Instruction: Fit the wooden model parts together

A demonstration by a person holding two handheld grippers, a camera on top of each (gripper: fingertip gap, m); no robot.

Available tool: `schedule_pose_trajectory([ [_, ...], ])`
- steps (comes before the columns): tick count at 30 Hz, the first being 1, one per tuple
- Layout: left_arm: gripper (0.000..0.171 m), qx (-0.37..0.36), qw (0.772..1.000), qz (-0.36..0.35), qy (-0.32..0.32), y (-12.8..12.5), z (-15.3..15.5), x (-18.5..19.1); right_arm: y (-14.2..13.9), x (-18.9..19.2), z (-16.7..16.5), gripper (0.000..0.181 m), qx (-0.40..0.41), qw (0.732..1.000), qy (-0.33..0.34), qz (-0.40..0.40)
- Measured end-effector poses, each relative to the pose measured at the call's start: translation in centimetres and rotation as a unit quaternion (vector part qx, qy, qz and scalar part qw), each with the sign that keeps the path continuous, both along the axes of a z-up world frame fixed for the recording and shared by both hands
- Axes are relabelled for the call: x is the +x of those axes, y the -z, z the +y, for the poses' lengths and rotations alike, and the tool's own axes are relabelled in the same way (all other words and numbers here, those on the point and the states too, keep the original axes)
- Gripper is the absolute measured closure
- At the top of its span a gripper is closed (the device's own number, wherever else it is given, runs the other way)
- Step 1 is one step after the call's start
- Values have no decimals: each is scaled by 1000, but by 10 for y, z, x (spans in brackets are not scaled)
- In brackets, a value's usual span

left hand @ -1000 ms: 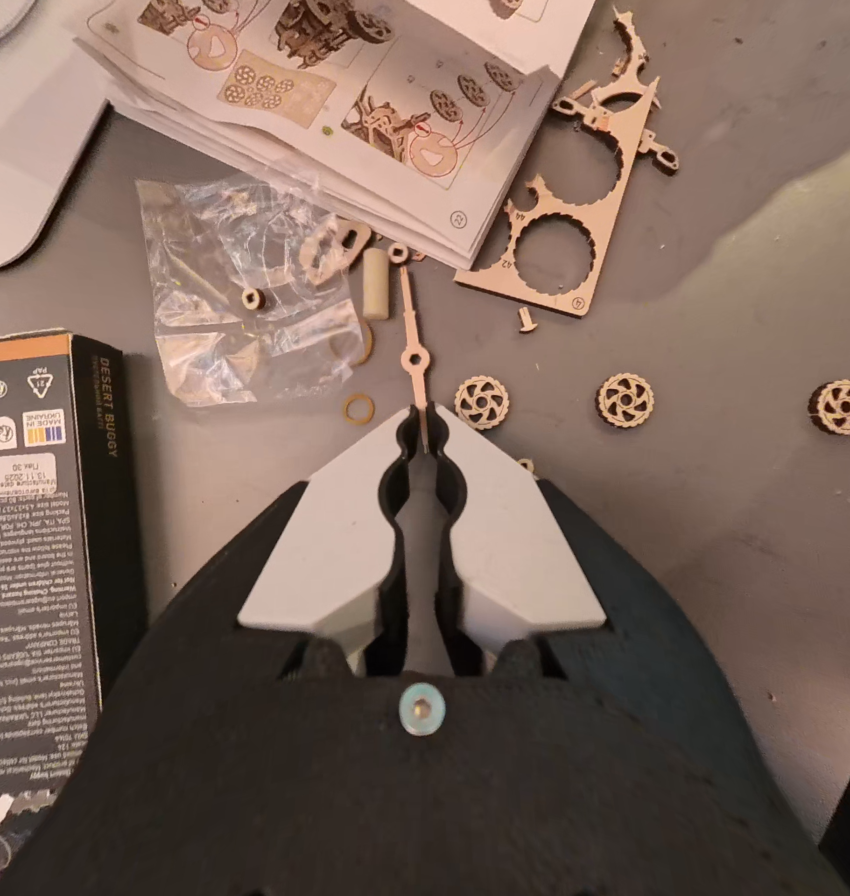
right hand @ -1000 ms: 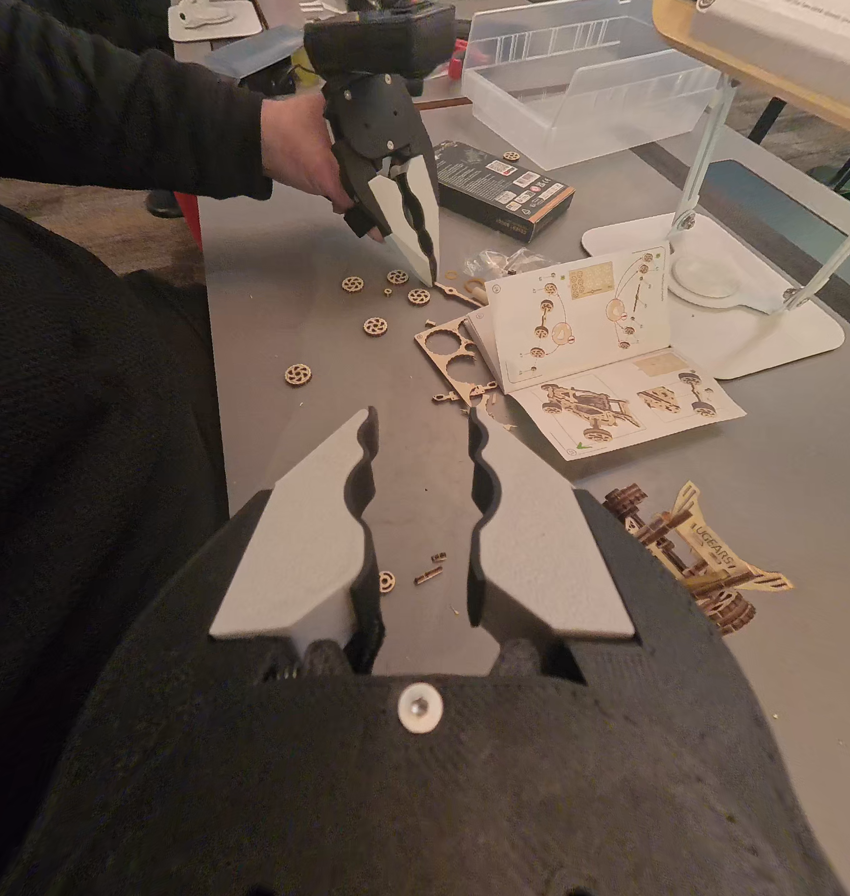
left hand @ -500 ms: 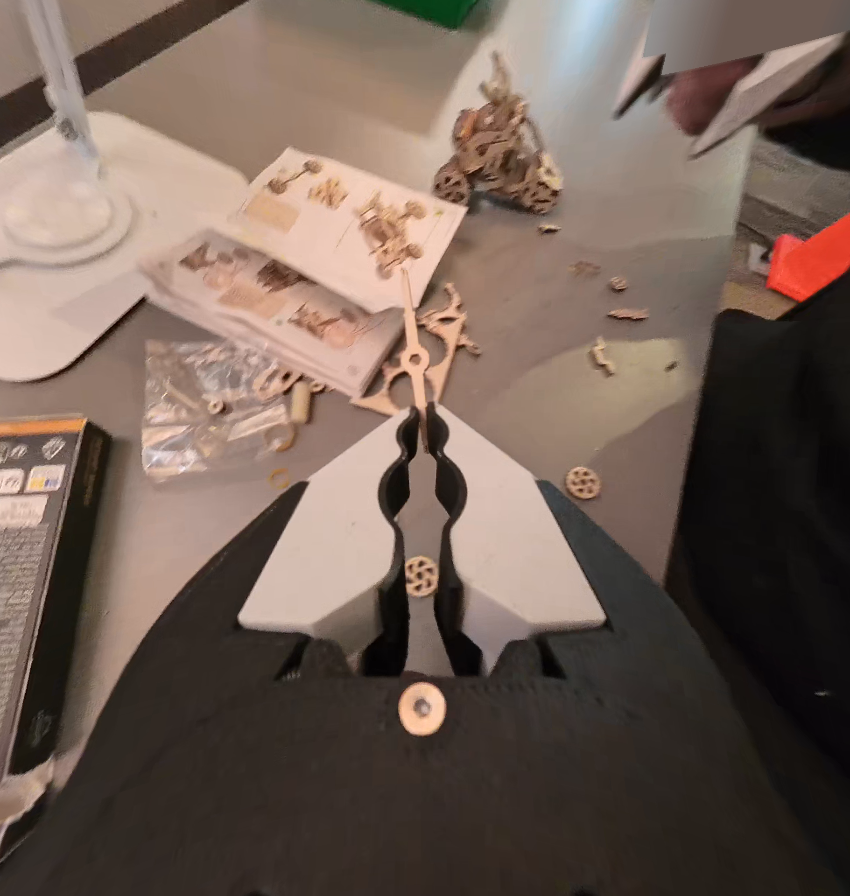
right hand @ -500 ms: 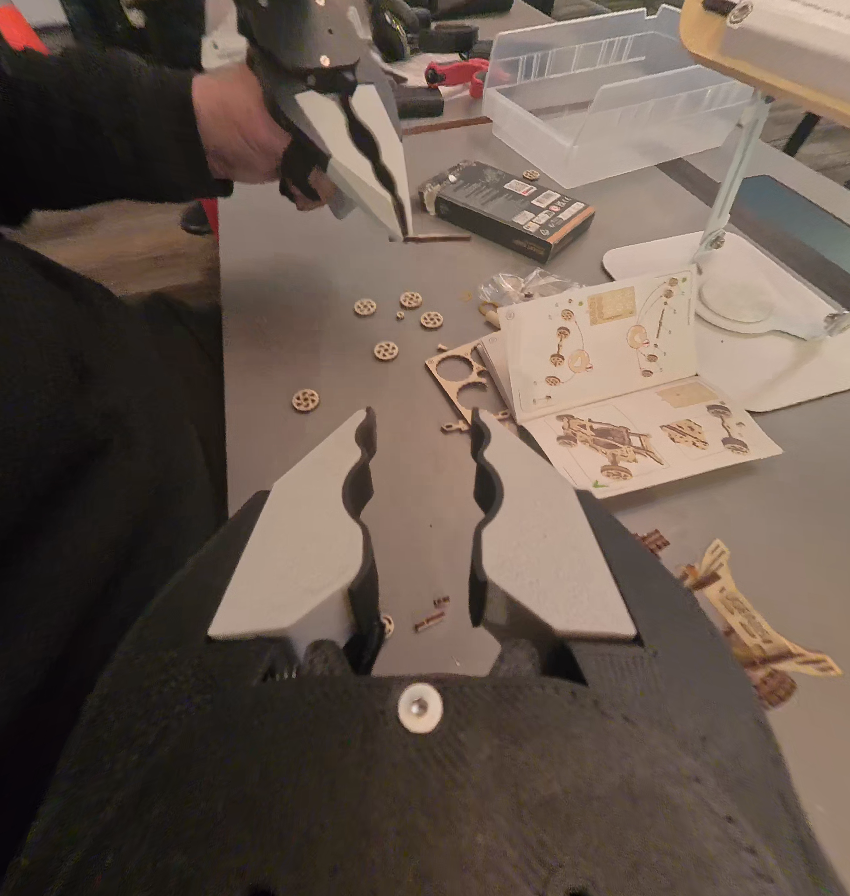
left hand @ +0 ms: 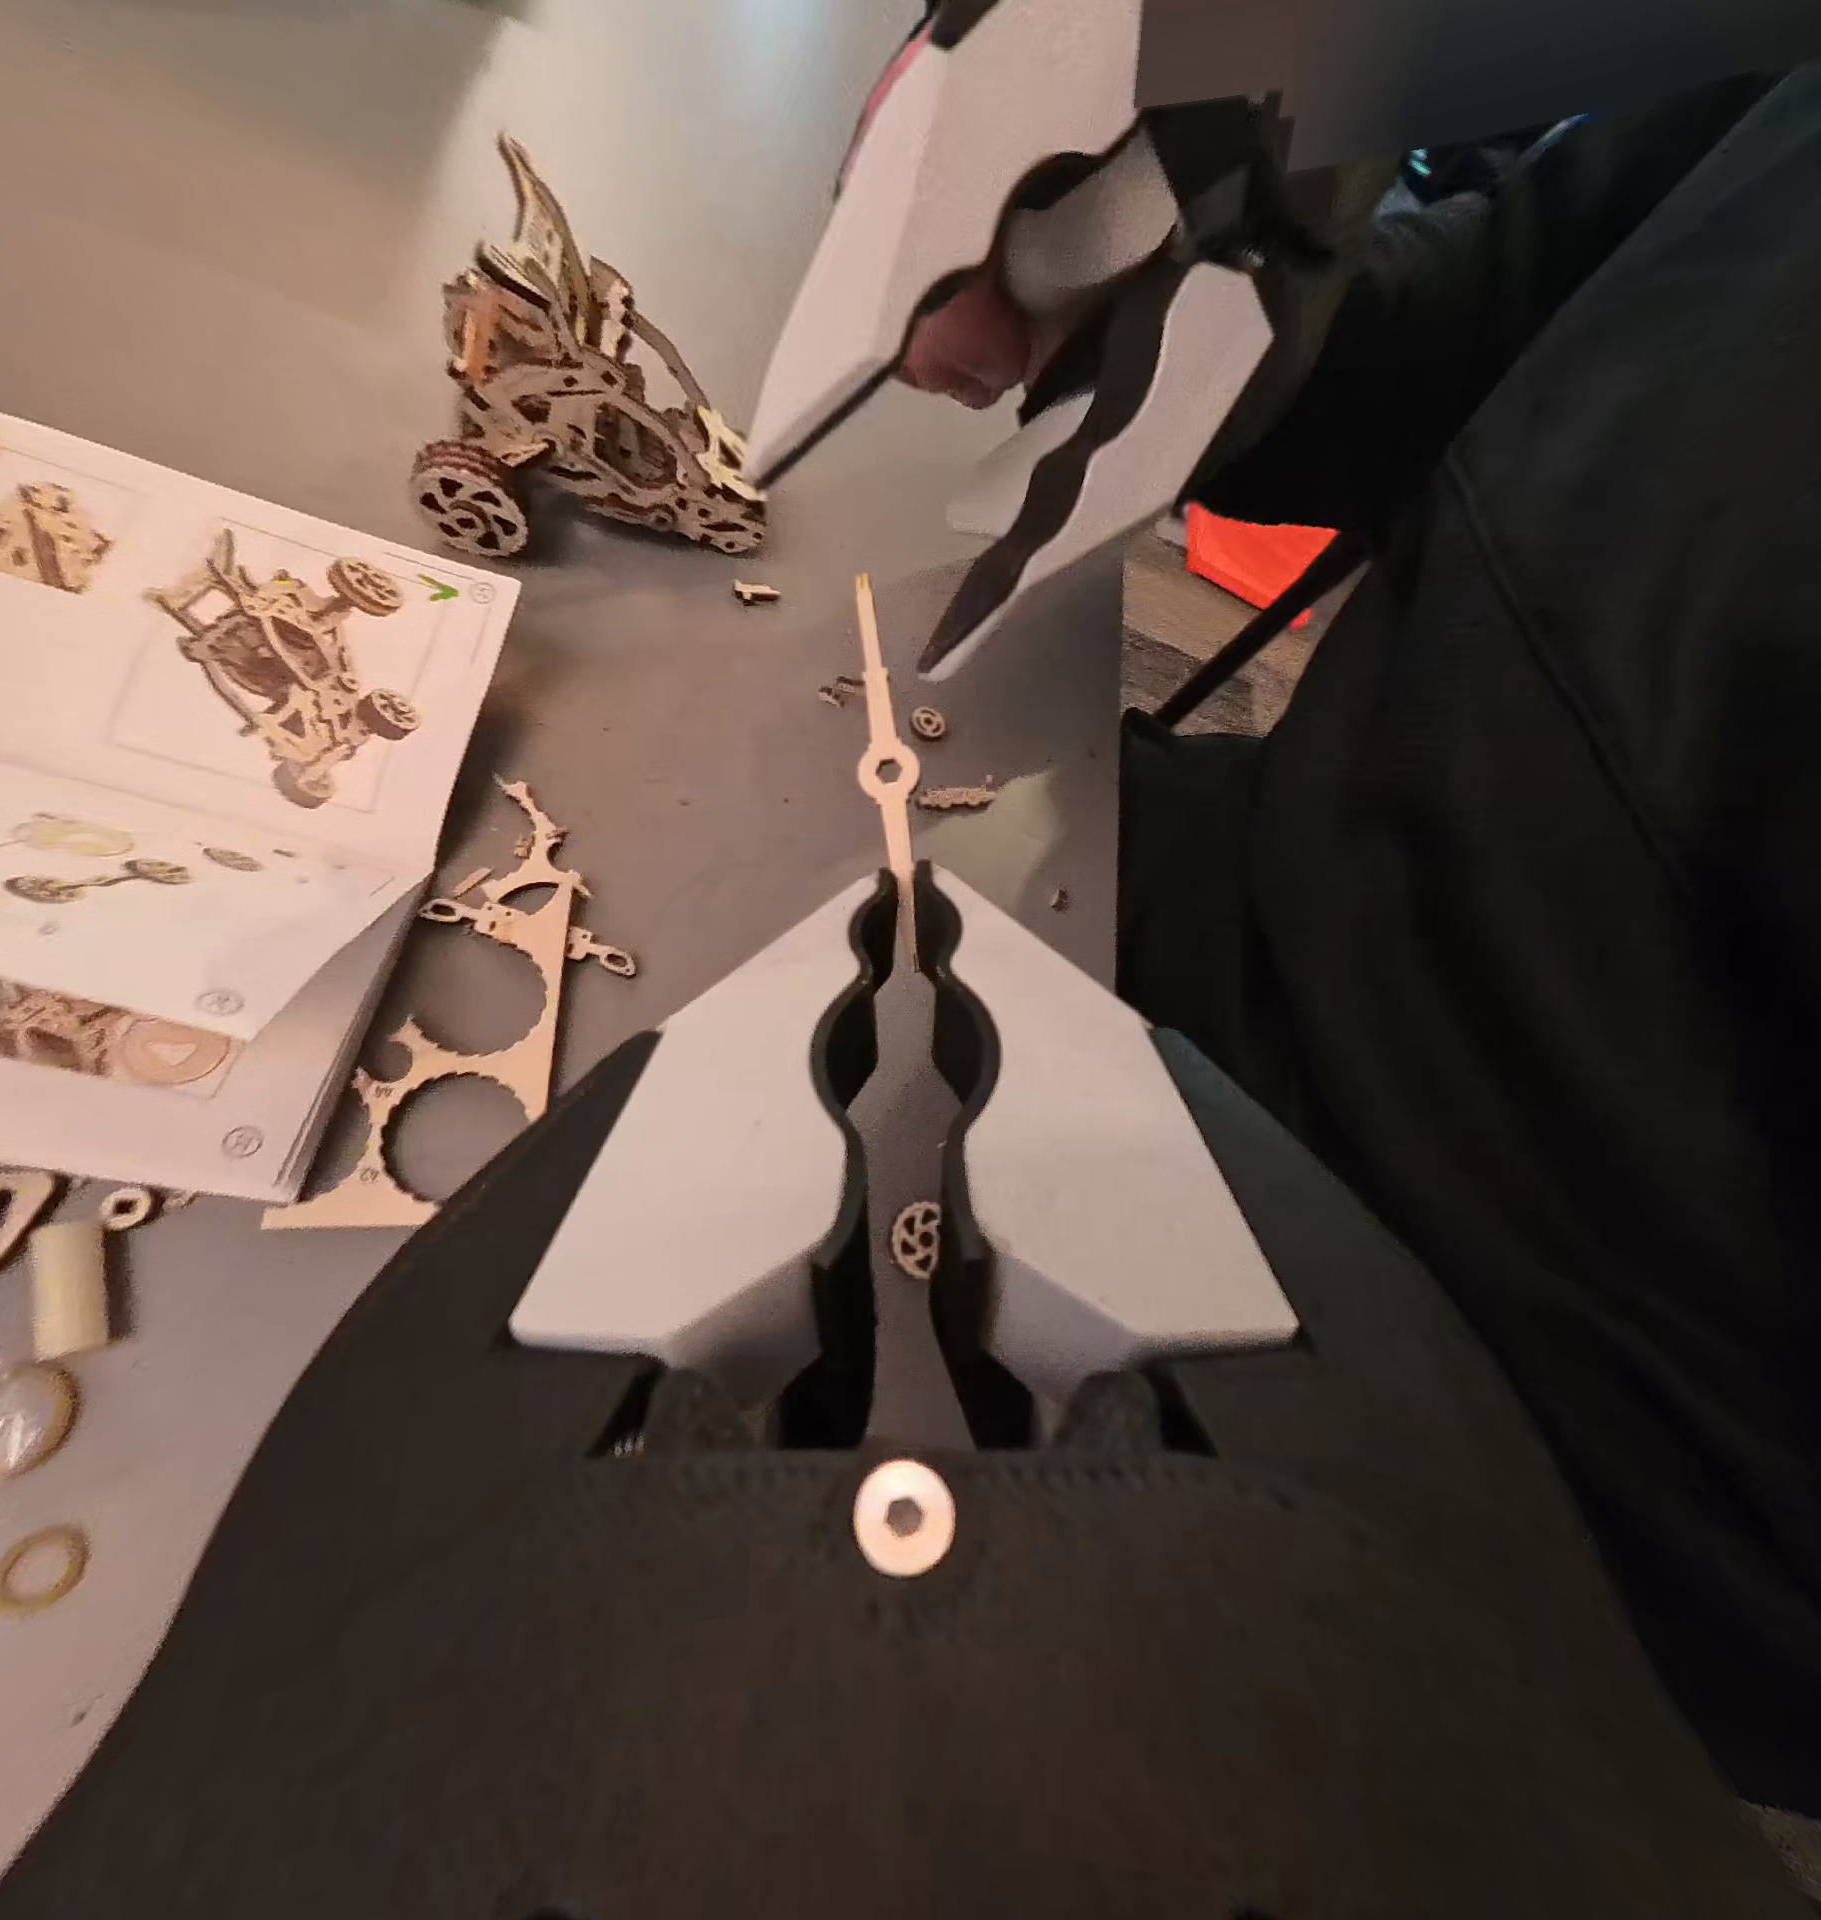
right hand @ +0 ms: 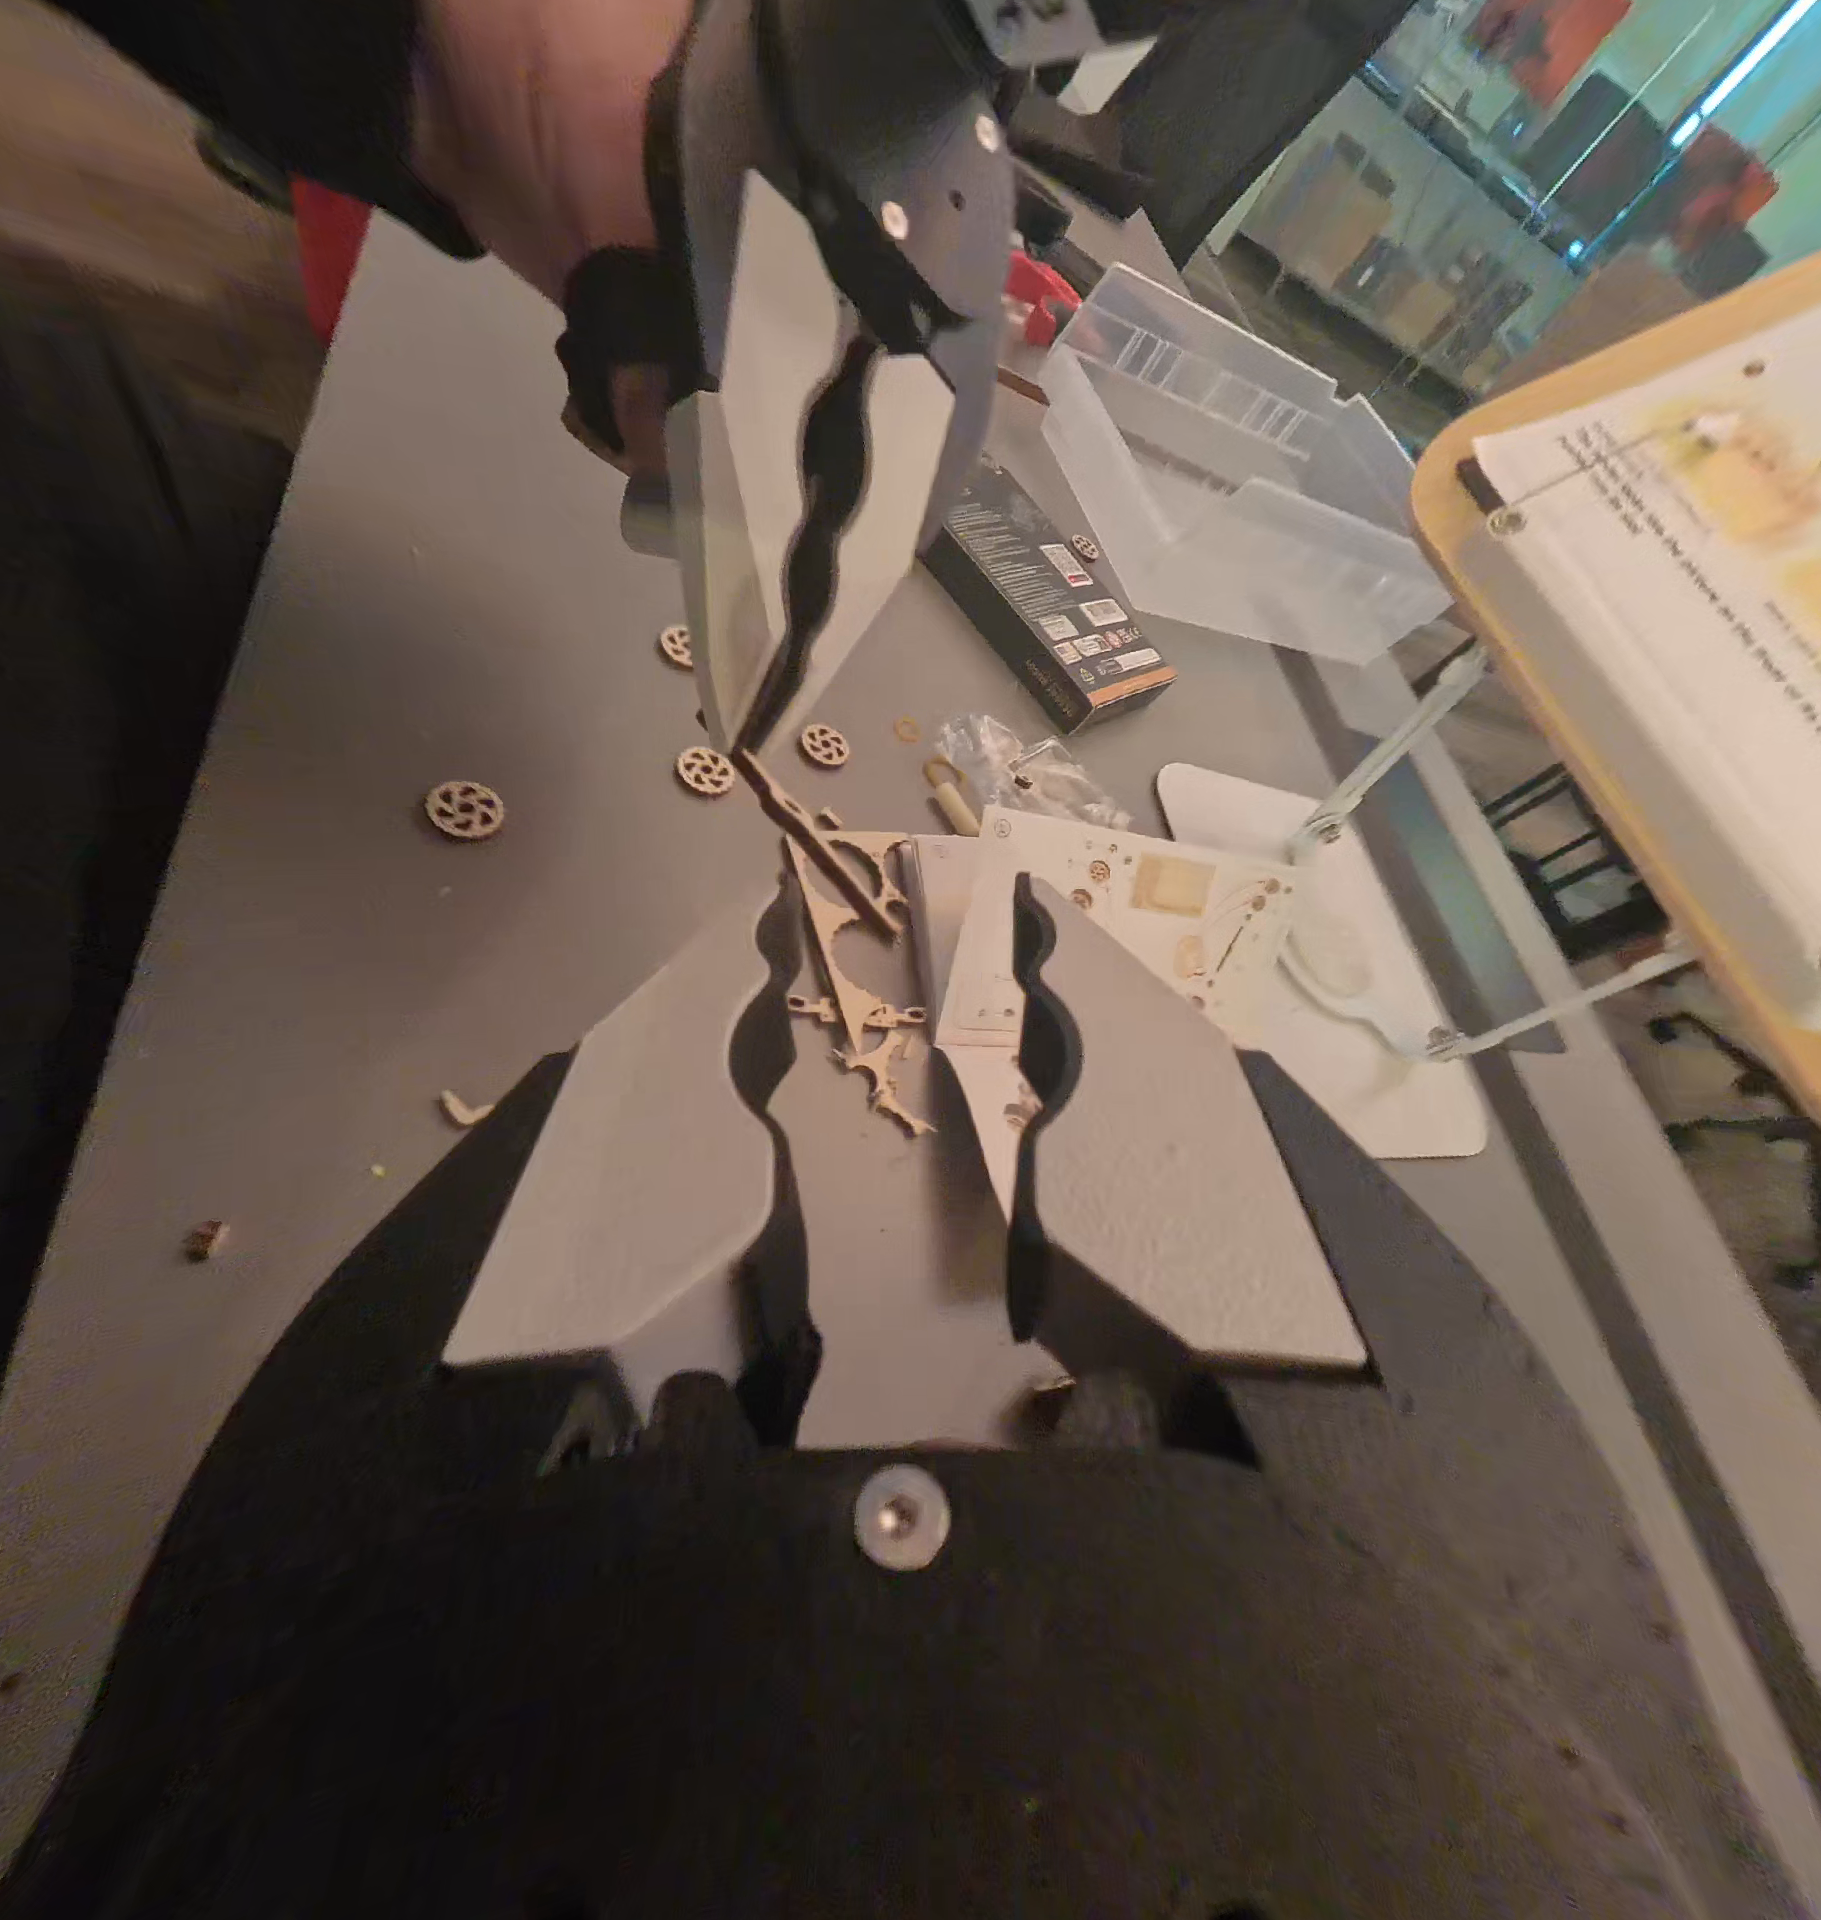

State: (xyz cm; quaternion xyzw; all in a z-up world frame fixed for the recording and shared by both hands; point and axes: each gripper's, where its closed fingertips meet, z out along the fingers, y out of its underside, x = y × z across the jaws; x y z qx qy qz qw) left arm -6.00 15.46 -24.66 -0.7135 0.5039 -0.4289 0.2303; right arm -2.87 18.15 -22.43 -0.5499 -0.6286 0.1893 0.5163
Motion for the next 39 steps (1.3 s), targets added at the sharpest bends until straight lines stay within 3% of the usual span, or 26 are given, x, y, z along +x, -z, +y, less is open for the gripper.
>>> schedule_pose_trajectory([
  [6, 171, -108, 993, -49, -12, -7, 8, 15, 8, 1, 8, 146, 126, 990, 9, -65],
  [11, 171, -215, 968, -129, -19, -19, 9, 27, 13, 3, 17, 152, 201, 974, 17, -107],
  [15, 171, -279, 947, -160, -15, -20, 2, 31, 16, 3, 19, 177, 237, 964, 12, -122],
  [19, 171, -309, 929, -201, -32, -26, 1, 28, 20, 3, 13, 181, 226, 966, -3, -127],
  [23, 159, -269, 940, -201, -67, -26, 1, 11, 28, 1, 5, 181, 178, 975, -7, -132],
  [27, 156, -132, 970, -105, -174, -1, 13, -53, 38, 10, 5, 181, 130, 981, 12, -141],
  [29, 153, -94, 967, -81, -224, 1, 15, -82, 47, 17, 6, 181, 102, 982, 23, -155],
  [33, 154, 26, 959, 53, -278, 30, 16, -119, 59, 25, 2, 181, 54, 985, 28, -162],
  [39, 161, 107, 934, 199, -277, 79, 31, -135, 61, 20, -1, 181, 36, 987, 34, -155],
])
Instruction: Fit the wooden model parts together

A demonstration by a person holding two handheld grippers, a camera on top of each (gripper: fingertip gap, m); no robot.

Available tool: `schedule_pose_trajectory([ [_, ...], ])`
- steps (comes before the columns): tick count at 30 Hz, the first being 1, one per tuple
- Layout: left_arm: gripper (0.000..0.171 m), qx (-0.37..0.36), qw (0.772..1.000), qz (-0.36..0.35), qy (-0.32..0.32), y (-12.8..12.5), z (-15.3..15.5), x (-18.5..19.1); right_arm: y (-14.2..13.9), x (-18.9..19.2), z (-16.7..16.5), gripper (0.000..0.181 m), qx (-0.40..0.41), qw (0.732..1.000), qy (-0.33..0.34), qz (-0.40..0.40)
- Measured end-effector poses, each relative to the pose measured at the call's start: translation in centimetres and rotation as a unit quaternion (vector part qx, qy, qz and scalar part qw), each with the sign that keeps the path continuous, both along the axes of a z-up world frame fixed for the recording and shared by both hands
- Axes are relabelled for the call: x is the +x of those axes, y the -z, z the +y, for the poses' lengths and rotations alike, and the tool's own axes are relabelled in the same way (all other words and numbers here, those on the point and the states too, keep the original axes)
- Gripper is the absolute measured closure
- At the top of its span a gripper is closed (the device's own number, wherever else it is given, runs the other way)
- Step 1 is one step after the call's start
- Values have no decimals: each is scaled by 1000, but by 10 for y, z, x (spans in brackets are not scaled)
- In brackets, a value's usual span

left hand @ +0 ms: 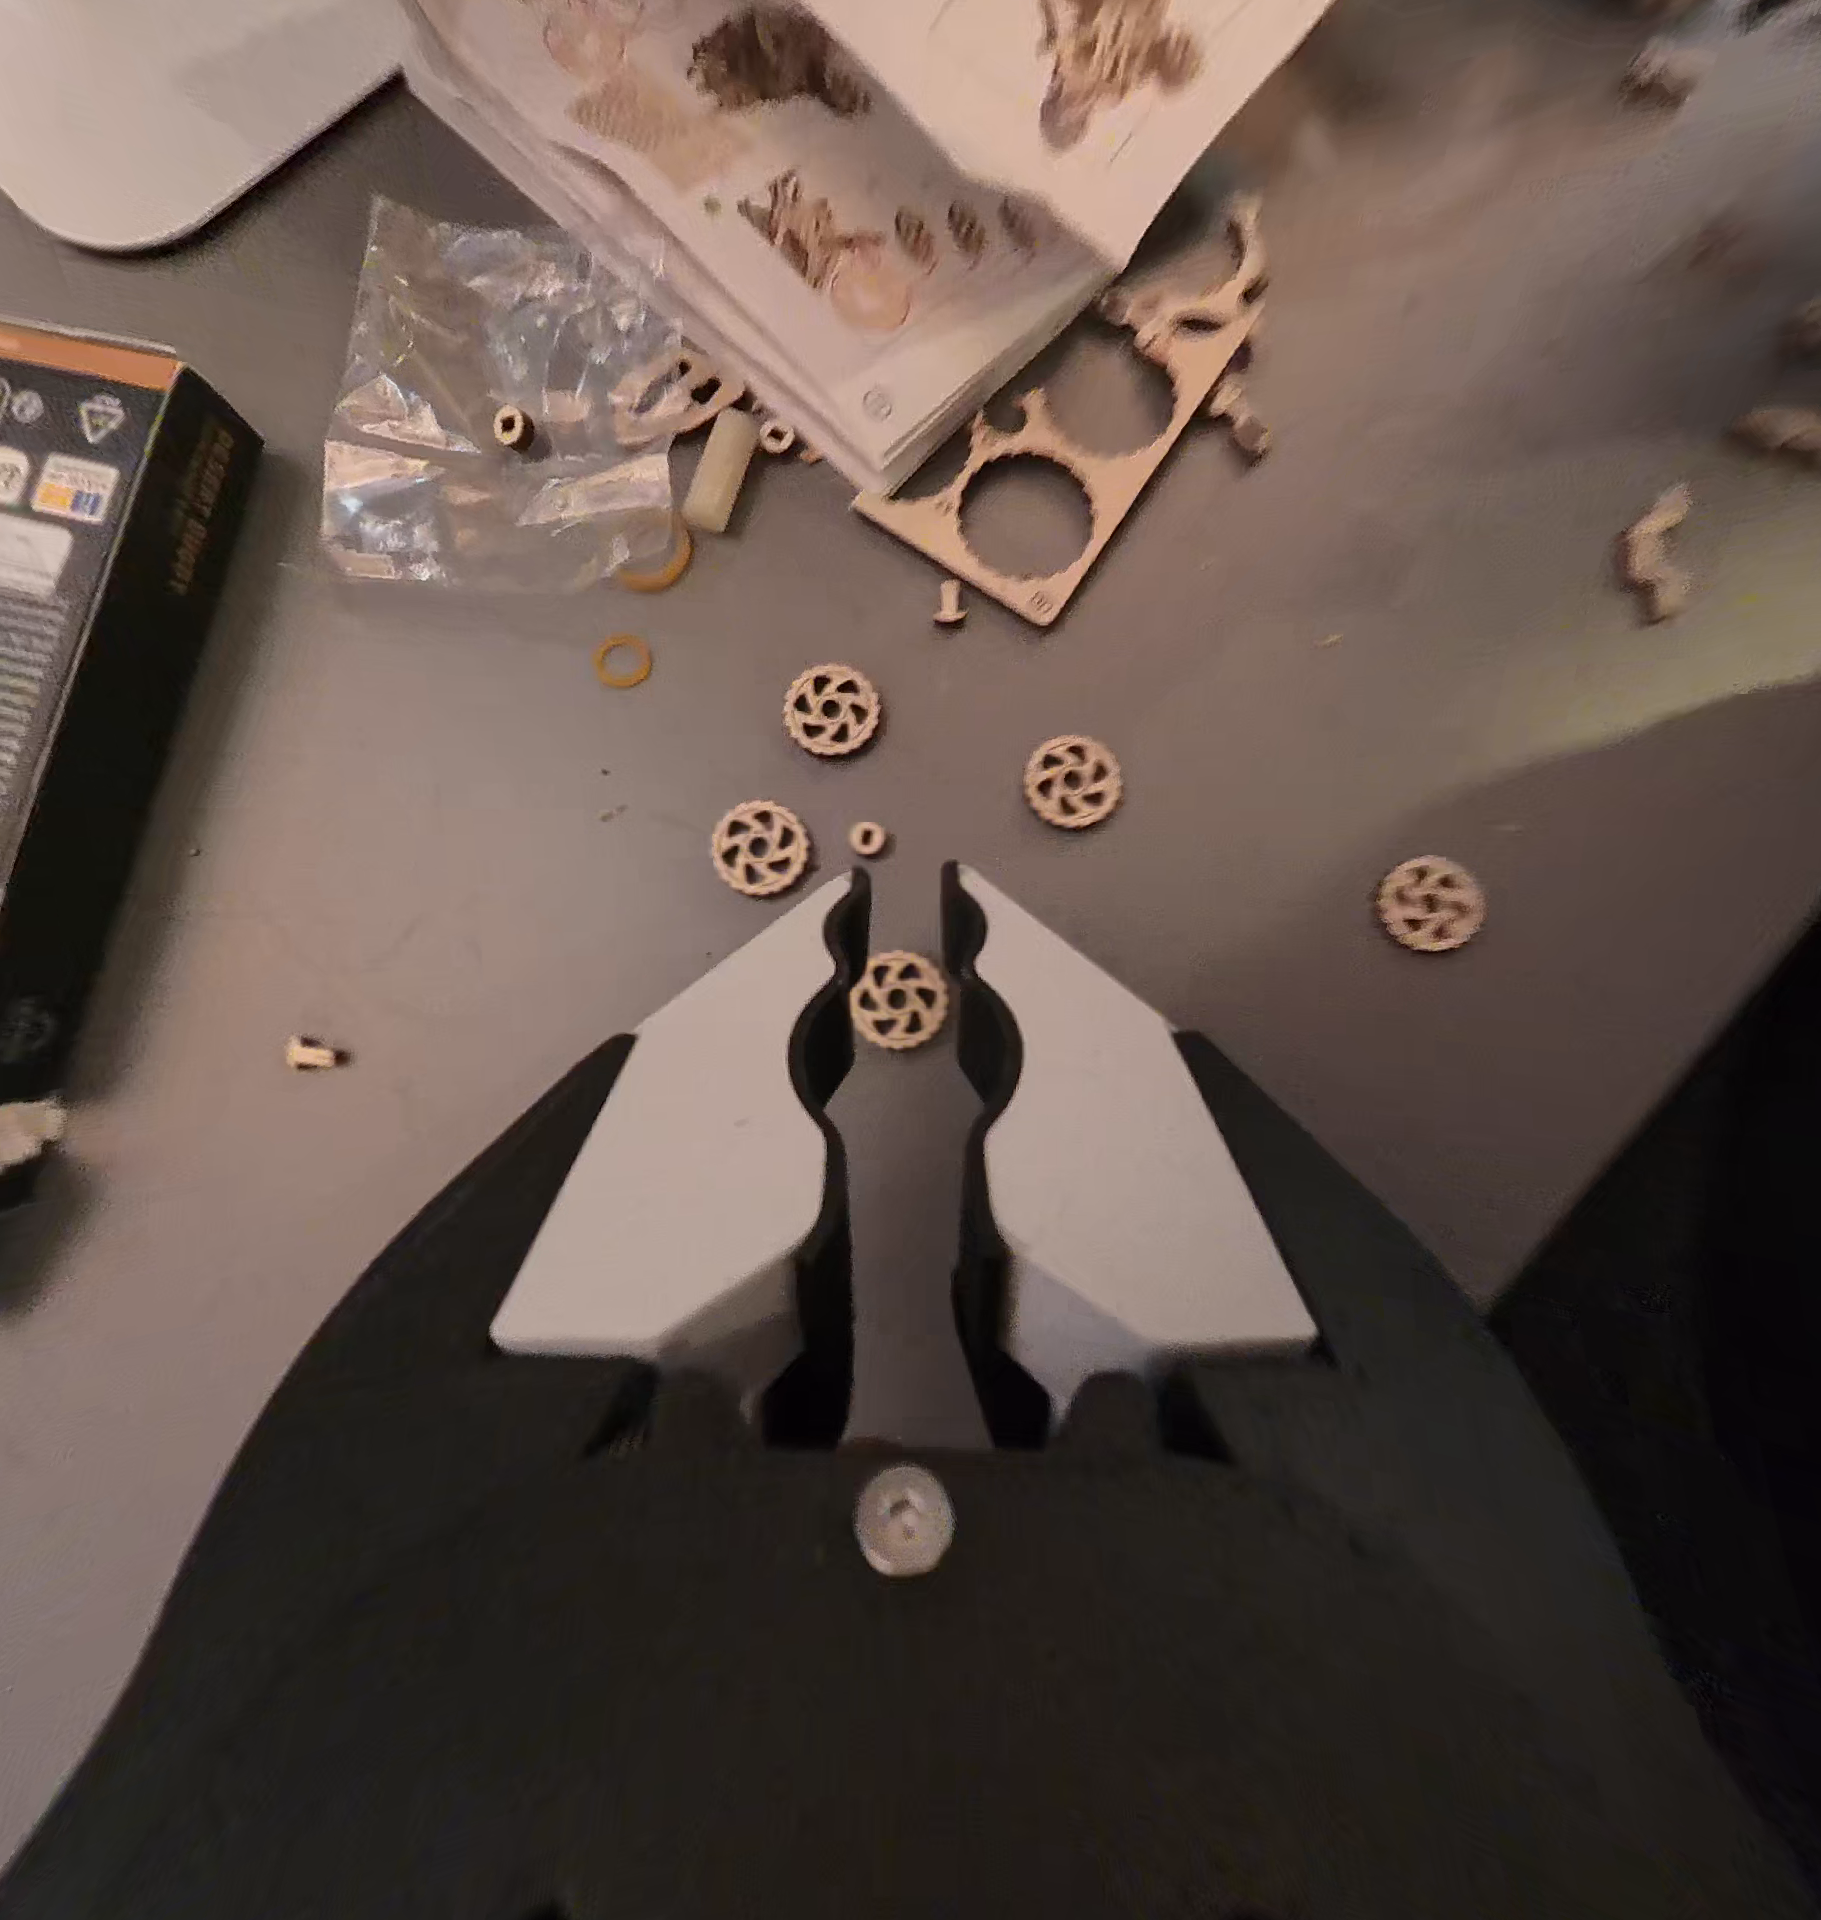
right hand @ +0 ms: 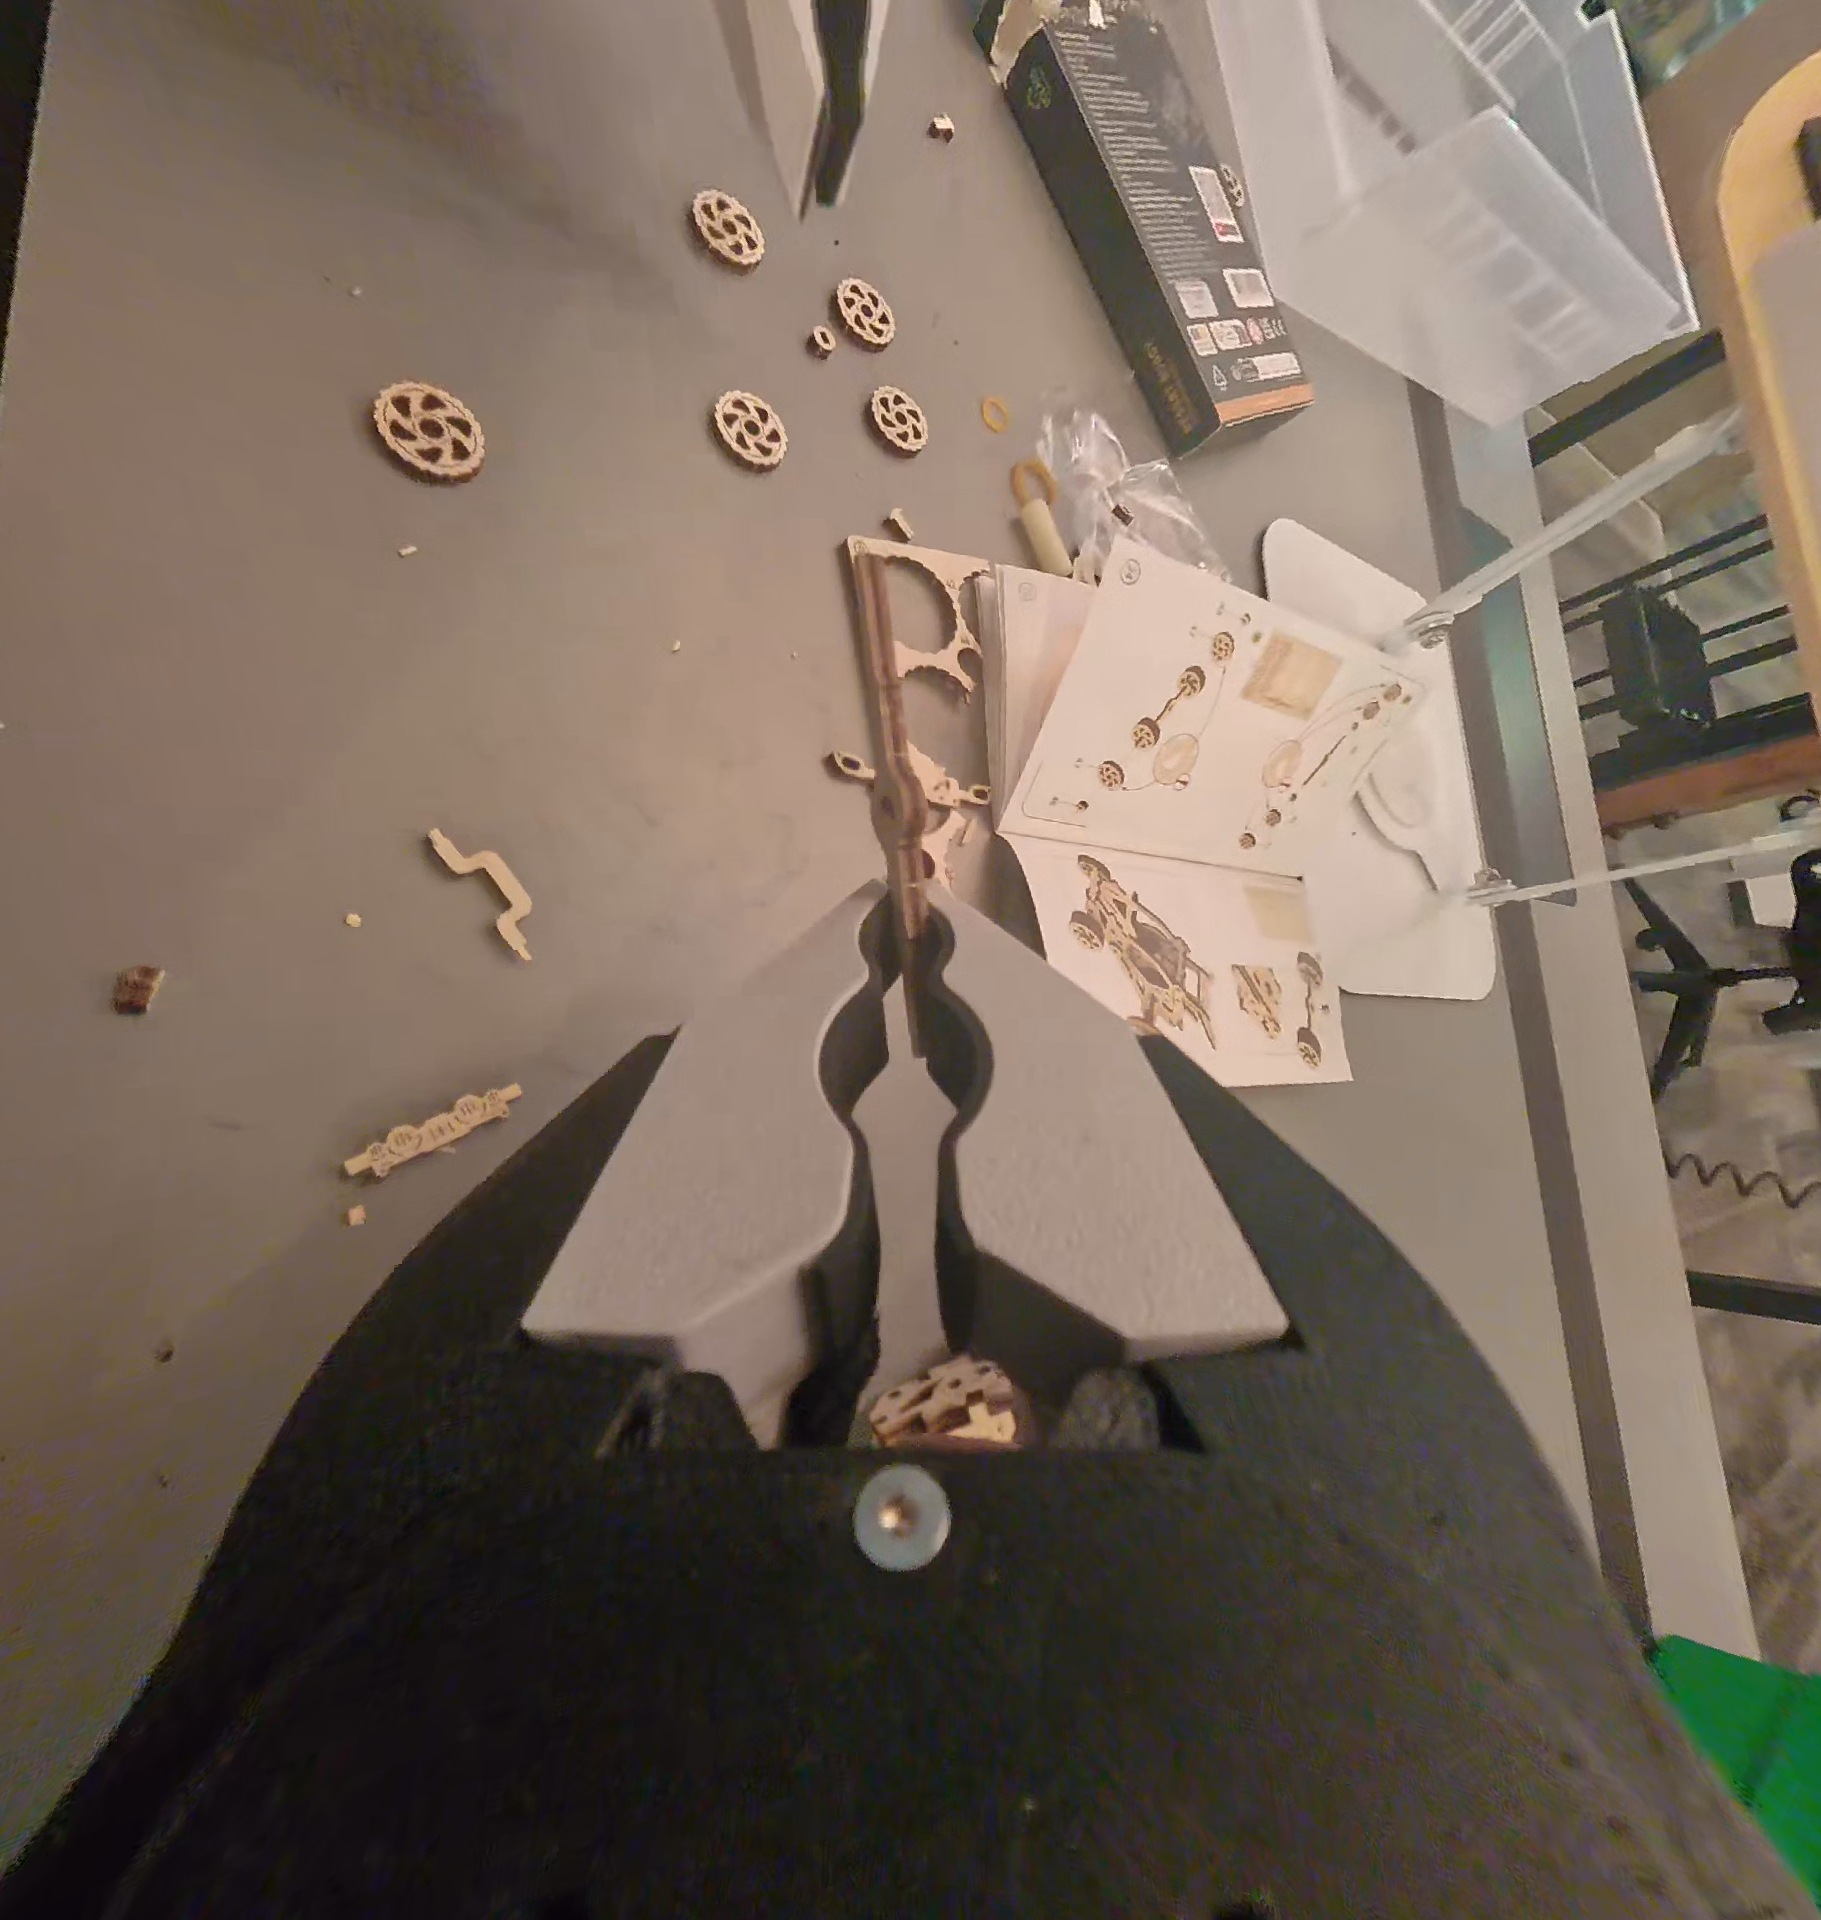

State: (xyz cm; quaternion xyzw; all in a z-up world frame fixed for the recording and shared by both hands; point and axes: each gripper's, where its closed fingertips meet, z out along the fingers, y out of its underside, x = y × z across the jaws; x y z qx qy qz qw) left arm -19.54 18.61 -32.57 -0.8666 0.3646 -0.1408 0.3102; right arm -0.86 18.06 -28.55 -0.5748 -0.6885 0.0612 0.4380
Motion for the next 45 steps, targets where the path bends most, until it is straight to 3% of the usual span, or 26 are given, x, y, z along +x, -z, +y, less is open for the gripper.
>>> schedule_pose_trajectory([
  [8, 157, 10, 996, 76, 36, 24, 14, 3, 3, -3, -1, 181, -12, 1000, 0, 7],
  [14, 167, 4, 997, 64, 46, 29, 14, 9, 6, -2, 1, 181, -20, 1000, -1, 12],
  [22, 167, -1, 999, 35, 35, 27, 16, 11, 13, -2, -1, 181, -33, 999, -1, 14],
  [28, 167, 9, 999, -46, 20, 8, 17, 25, 13, 0, 2, 181, -50, 999, 13, 16],
  [30, 167, 13, 993, -115, 10, -10, 18, 36, 12, -1, 4, 181, -56, 998, 17, 19],
  [34, 167, 10, 963, -270, 12, -47, 13, 66, 8, -7, 9, 181, -77, 996, 28, 27],
  [39, 167, -1, 928, -372, 29, -68, 7, 93, 6, -18, 13, 181, -116, 992, 35, 42],
  [45, 167, -17, 873, -487, 22, -88, 11, 107, 0, -29, 19, 181, -108, 992, 36, 45],
])
